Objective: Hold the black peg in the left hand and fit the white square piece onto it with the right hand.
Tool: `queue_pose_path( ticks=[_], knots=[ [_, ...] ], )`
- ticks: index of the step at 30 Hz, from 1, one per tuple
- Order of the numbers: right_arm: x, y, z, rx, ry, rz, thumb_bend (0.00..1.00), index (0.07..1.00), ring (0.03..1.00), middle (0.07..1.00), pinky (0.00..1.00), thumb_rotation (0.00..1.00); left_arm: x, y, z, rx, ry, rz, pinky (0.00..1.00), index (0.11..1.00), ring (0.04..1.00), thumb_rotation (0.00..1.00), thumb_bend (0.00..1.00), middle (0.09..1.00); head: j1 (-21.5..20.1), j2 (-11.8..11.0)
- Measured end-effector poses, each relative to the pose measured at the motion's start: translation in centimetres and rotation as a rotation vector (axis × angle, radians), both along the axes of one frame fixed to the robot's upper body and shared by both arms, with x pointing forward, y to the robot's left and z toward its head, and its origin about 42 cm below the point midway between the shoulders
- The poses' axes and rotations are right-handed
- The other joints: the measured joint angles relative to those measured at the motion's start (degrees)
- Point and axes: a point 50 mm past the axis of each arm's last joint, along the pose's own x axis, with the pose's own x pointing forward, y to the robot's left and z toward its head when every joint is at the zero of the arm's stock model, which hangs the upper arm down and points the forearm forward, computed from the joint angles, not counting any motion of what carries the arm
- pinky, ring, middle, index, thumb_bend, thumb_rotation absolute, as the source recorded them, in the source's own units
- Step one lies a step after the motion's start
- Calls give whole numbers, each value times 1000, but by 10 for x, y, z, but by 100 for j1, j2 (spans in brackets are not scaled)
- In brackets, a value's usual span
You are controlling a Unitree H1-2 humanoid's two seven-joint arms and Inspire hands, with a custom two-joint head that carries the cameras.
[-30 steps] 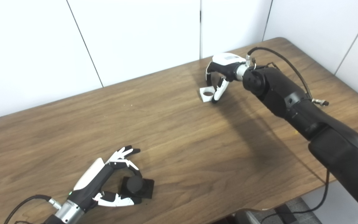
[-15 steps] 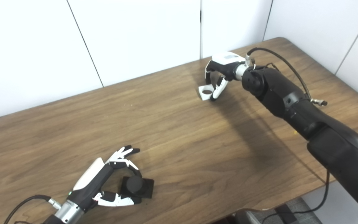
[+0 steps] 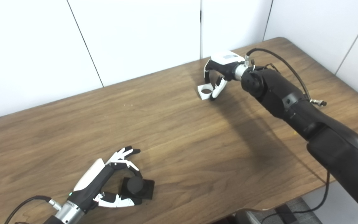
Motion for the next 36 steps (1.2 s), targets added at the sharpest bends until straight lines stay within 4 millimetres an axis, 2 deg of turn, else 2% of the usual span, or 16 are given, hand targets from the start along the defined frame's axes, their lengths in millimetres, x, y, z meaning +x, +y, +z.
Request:
queue_pose_path(
  ticks=[6,8,13,14,20,24,25,26,29,36],
  knots=[
    [-4,-2,-1,15,-21,-4,516,483,865,797,863,134,0,0,0,0,-1,0,999,486,1000,58,521,936,211,35],
    [-5,-2,-1,24,-24,-6,516,483,868,799,858,132,0,0,0,0,-1,-2,1000,486,1000,60,521,936,482,97],
    [-13,-7,-4,80,-31,-21,515,483,875,802,846,134,0,-2,0,3,-3,-4,1000,486,1000,63,522,944,852,185],
    [-15,-7,-4,83,-32,-21,515,483,875,803,850,134,0,-3,0,4,-2,-3,1000,487,1000,65,522,945,1061,219],
    [-21,-9,-3,86,-35,-7,515,484,862,798,839,134,0,-7,-1,4,-3,-1,1000,487,1000,70,521,948,1380,290],
    [-24,-10,-1,97,-31,8,516,483,861,794,833,133,0,-8,-1,6,-7,-1,1000,487,1000,73,521,950,1827,378],
    [-25,-10,-1,101,-29,12,516,483,862,794,834,133,0,-9,-1,5,-8,-1,1000,487,1000,74,521,950,1828,378],
    [-25,-9,0,103,-26,18,515,483,860,793,834,133,0,-9,-1,4,-8,0,1000,487,1000,74,521,953,2054,404],
    [-28,-12,0,109,-23,41,515,483,856,796,827,134,2,-14,-2,2,-8,-2,1000,487,1000,74,521,957,2354,448],
    [-32,-14,0,118,-11,95,516,484,852,792,795,130,4,-24,-2,1,-7,7,1000,487,1000,80,519,961,2733,519]
  ],
)
